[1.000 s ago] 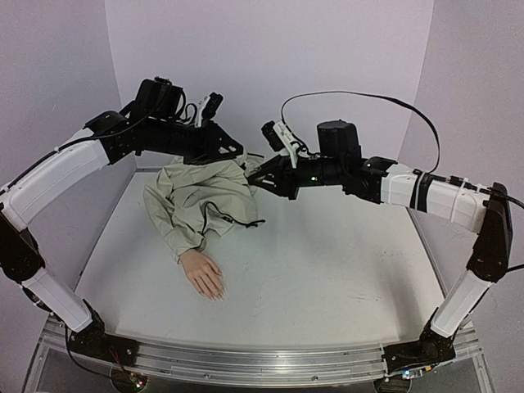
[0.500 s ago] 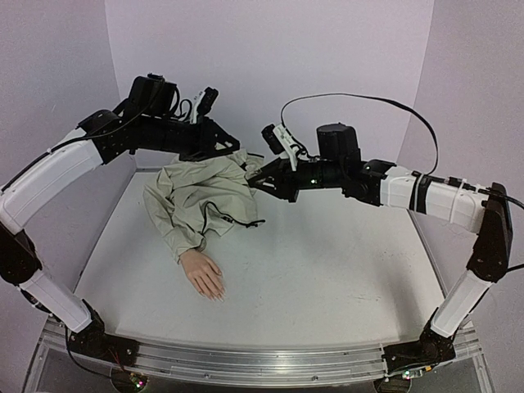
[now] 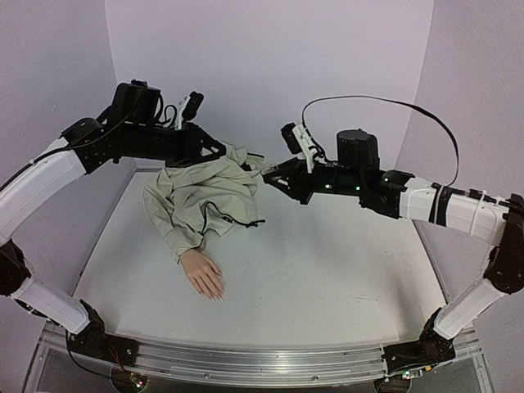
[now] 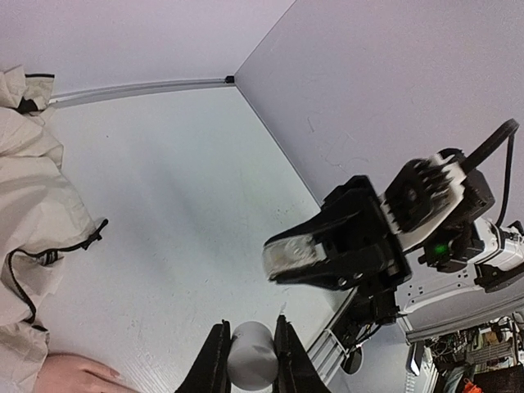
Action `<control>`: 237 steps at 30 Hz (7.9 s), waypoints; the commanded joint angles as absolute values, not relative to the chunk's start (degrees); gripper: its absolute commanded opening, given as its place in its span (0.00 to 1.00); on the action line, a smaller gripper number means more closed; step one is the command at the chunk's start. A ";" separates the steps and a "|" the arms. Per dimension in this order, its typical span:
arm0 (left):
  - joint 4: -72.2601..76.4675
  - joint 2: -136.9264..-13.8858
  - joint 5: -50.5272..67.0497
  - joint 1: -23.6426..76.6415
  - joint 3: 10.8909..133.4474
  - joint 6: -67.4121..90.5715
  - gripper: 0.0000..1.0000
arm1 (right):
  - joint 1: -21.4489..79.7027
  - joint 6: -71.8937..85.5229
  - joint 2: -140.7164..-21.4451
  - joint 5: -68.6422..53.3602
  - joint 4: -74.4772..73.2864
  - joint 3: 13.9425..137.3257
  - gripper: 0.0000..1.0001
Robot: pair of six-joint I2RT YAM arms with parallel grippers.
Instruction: Paint the nails
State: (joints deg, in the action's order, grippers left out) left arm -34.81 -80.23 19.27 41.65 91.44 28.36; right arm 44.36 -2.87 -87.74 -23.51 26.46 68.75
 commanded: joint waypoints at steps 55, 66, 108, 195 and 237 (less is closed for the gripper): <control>-13.36 -75.08 13.84 50.80 39.97 18.73 0.00 | 35.55 -5.63 -65.21 -20.25 33.76 49.83 0.00; -15.34 -70.24 8.94 49.95 36.29 19.60 0.00 | 35.51 -5.63 -65.54 -20.96 33.66 49.92 0.00; -14.84 -73.19 7.05 47.41 35.68 17.55 0.00 | 35.51 -6.19 -66.53 -21.02 33.66 49.66 0.00; -11.17 -76.45 10.10 46.14 36.02 14.42 0.00 | 35.51 -5.99 -68.37 -21.80 33.51 50.25 0.00; -9.76 -77.95 13.09 46.14 36.04 13.54 0.00 | 35.52 -5.89 -68.73 -21.89 33.49 50.45 0.00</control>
